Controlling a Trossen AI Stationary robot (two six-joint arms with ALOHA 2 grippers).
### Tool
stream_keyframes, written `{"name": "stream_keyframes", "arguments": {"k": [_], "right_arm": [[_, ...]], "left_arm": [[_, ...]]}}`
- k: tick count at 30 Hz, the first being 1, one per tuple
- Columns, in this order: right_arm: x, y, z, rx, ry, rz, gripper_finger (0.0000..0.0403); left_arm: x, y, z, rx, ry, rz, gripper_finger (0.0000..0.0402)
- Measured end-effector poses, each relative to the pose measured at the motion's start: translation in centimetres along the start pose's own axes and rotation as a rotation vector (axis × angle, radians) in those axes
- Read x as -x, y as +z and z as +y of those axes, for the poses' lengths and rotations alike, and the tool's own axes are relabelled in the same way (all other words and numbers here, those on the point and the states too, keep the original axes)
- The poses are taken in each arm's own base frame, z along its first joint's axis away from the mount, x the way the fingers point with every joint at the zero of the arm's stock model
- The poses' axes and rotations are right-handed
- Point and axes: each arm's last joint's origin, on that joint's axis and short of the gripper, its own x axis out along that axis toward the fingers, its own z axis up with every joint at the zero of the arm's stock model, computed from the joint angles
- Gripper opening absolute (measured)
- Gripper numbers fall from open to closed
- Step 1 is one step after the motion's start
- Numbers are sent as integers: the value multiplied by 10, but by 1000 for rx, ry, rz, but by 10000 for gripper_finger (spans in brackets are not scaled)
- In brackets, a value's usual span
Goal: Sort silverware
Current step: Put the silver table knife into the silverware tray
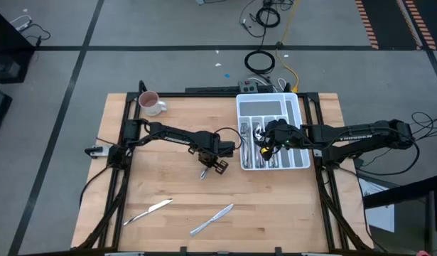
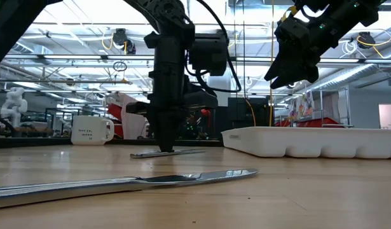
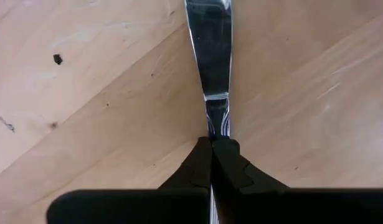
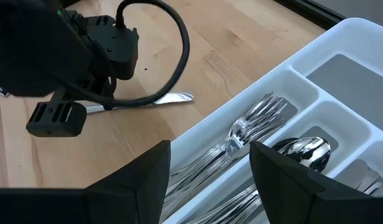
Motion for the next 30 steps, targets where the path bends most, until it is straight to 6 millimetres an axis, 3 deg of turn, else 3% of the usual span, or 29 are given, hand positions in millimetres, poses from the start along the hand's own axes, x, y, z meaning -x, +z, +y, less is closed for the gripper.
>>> {"name": "stream_keyframes", "arguments": {"k": [7,12,18,26,30], "right_arm": [[0,0,0,0,0,0,210],[0,0,0,1,3,2,210],[-1,-1,3,91,83,37,211],[-13,-11,19,428,311,165,233],[-22,0,39,621,351,149,245]], "left_arm": [[26,2,-12,-63,26,-24,1],[36,2,-13,-75,53,-33,1],[64,-8,-9,-123,83,-53,0],[138,-45,21,-270,97,-46,17],[182,-68,47,-290,114,-120,35]]}}
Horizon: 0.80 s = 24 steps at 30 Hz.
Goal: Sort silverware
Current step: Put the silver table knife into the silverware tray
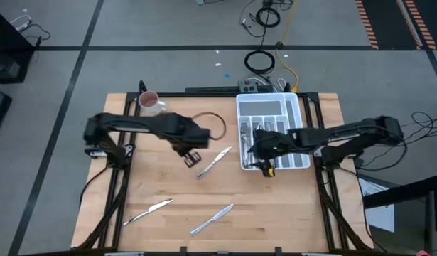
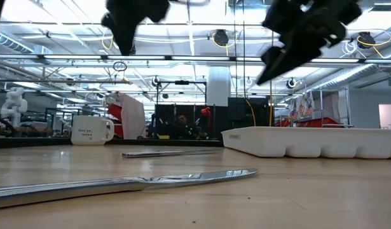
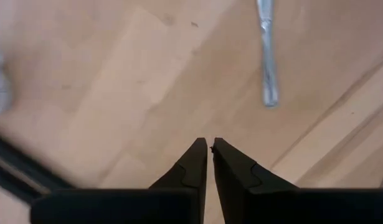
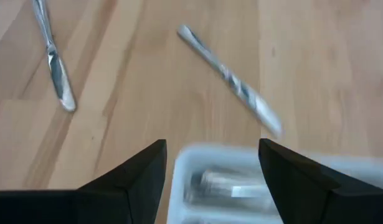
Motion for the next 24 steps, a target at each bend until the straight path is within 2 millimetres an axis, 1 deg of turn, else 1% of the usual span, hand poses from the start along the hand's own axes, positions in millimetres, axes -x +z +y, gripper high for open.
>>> {"name": "stream_keyframes", "arguments": {"k": [3,5,8,11,14,17,20,24], "right_arm": [[-14,26,1,95,7,-6,248],[-27,44,0,145,9,-1,249],[-51,66,-1,219,17,43,247],[-79,84,-2,277,33,118,245],[-106,96,-3,334,57,211,245],[-131,103,-4,407,91,303,245],[-154,106,-4,451,116,368,245],[-179,106,-5,499,135,425,245]], "left_arm": [[27,-17,17,28,-1,-78,42],[43,-28,29,57,-10,-131,43],[63,-44,46,72,-39,-191,44],[79,-59,60,82,-86,-246,44],[94,-75,74,80,-131,-302,45],[106,-91,89,79,-172,-354,45],[116,-104,101,88,-207,-398,45],[124,-117,114,104,-217,-461,45]]}}
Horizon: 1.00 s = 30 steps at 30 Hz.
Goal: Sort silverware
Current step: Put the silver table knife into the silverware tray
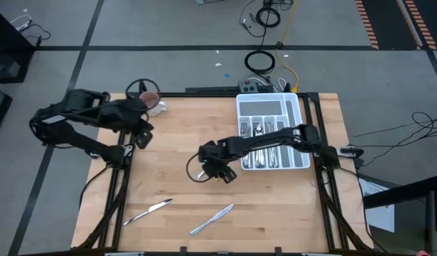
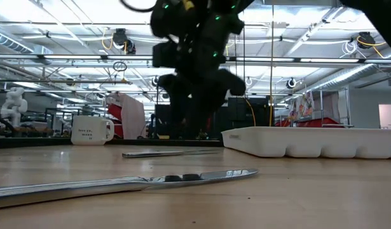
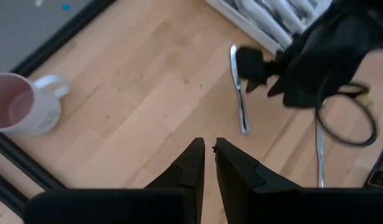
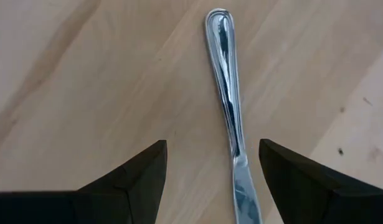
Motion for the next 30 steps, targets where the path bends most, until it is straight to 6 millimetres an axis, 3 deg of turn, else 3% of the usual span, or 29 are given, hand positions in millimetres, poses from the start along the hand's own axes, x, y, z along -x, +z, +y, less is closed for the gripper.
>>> {"name": "stream_keyframes", "arguments": {"k": [9,17,30], "right_arm": [[-33,10,-12,97,-19,56,245],[-46,-4,-29,95,-2,88,238],[-58,-18,-37,-25,110,73,145]], "left_arm": [[19,-9,16,10,-1,-92,45],[26,-14,22,17,-16,-115,45],[28,-13,24,-23,23,-150,45]]}}
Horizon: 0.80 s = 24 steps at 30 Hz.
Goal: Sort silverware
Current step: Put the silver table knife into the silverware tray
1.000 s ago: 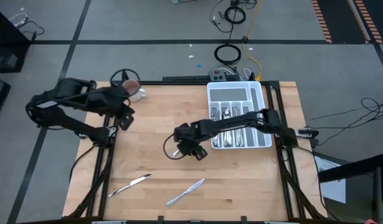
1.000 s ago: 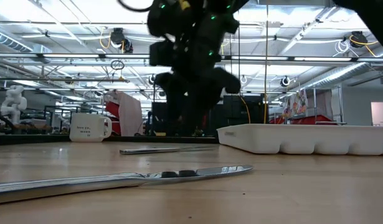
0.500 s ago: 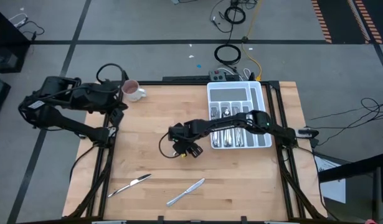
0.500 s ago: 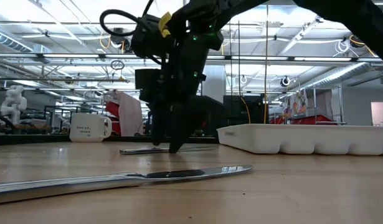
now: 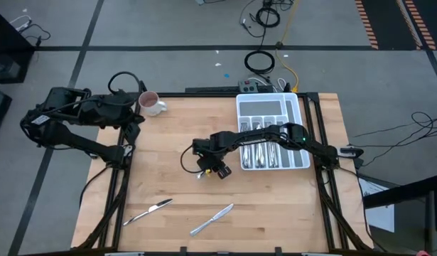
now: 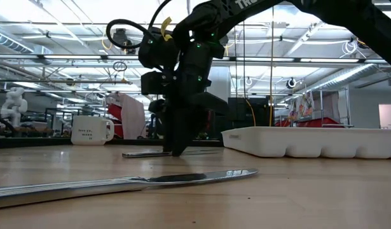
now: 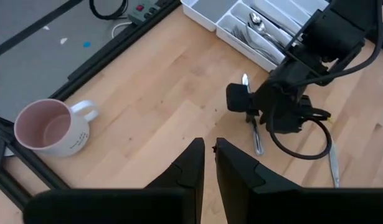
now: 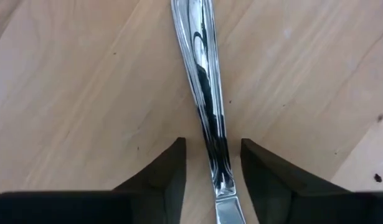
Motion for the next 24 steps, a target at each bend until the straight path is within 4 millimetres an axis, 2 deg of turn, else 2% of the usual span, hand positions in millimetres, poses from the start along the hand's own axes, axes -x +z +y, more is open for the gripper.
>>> {"name": "stream_keyframes", "arguments": {"k": [5,12,20,24], "right_arm": [[-7,-2,2,-12,18,29,105],[-11,-3,5,-42,25,56,13],[-7,2,12,-84,3,68,4],[4,10,16,-96,-10,56,2]], "left_arm": [[0,0,0,0,0,0,45],[0,0,0,0,-1,0,45],[0,0,0,-10,-1,0,45],[0,0,0,-35,-1,-1,45]]}}
